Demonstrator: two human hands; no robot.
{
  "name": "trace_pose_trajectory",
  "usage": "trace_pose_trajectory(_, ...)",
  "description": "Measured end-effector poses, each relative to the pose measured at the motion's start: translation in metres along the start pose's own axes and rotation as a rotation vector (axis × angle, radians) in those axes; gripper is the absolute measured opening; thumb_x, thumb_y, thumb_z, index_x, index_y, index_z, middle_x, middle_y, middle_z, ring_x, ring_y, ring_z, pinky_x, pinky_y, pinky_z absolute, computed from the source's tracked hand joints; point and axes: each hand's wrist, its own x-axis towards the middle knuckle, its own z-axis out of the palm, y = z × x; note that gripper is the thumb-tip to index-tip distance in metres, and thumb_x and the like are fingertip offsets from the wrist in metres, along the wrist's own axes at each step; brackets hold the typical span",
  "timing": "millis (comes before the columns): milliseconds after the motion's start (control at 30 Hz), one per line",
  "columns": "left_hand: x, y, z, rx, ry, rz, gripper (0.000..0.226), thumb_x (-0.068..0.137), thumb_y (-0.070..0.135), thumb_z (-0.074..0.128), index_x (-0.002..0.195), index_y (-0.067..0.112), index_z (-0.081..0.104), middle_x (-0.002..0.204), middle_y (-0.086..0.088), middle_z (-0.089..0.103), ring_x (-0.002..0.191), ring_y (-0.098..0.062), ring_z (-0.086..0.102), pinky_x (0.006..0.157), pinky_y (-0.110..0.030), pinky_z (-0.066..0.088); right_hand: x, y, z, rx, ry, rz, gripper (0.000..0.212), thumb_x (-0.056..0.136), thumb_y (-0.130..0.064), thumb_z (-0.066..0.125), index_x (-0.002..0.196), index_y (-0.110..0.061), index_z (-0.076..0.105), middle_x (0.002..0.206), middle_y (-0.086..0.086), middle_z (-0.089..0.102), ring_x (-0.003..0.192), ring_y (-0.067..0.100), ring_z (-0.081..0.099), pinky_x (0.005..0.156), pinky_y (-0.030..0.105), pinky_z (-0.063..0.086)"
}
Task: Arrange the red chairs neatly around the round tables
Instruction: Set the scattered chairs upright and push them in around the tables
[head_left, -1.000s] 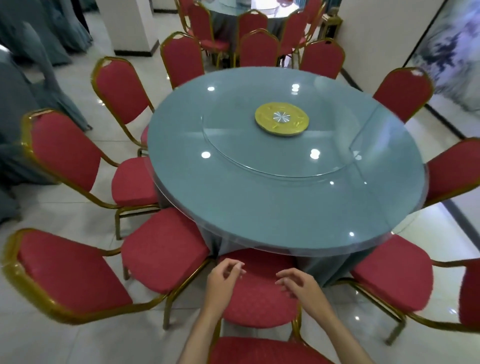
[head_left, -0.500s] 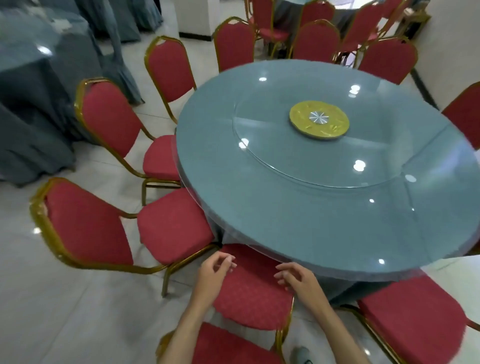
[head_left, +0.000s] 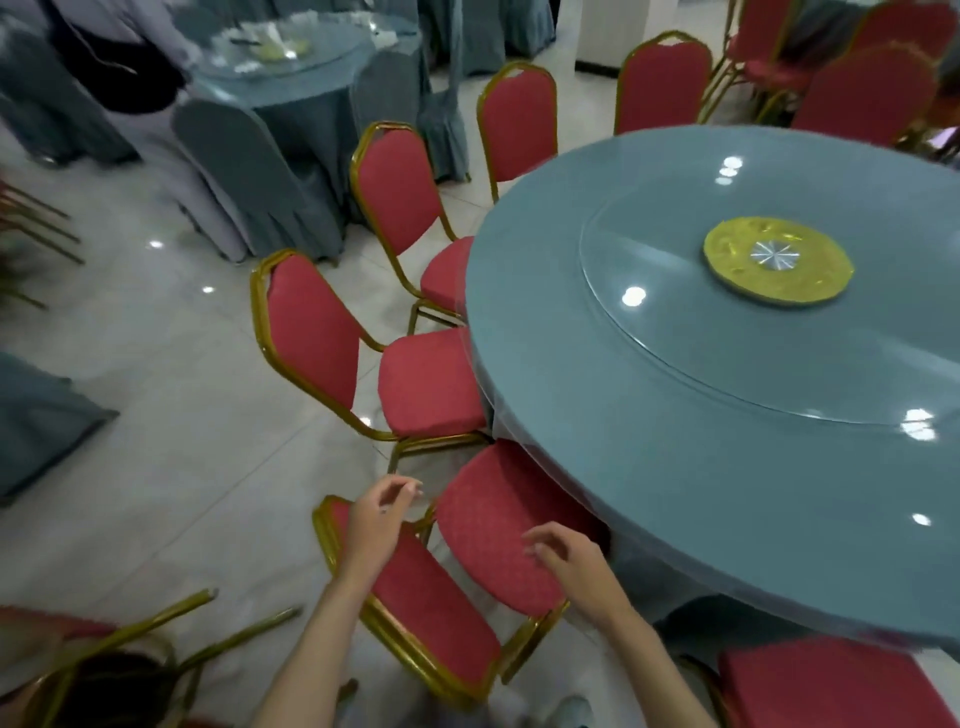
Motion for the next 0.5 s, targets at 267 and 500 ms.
trace_pose_trajectory(267, -0.042, -0.039, -0.033, 0.445, 0.295, -0.079, 0.02, 0.094, 0.028, 0.071, 0.114, 0.028, 0.069, 0.135, -0.001, 0.055, 0.133, -0.027, 0.045, 0.109, -0.048, 0.042, -0.021, -0.003, 0.054, -0.204, -0.229, -0.073, 0.02, 0.102, -0.021, 0.061, 0.116, -0.03, 0.072, 0.111, -0.017, 0.071, 0.1, -0.002, 0.067, 0.095, 0.023, 0.054)
trace_pose_trajectory(500, -0.064, -0.051, -0.029, -0.251, 0.026, -0.475, 0.091, 0.096, 0.014, 0.069, 0.158, 0.036, 0.007, 0.125, -0.005, 0.052, 0.096, -0.021, 0.062, 0.064, -0.037, 0.056, -0.05, 0.005, 0.114, -0.263, -0.523, 0.034, 0.049, 0.095, -0.051, 0.065, 0.138, -0.031, 0.054, 0.131, -0.007, 0.065, 0.115, 0.01, 0.063, 0.102, 0.03, 0.051)
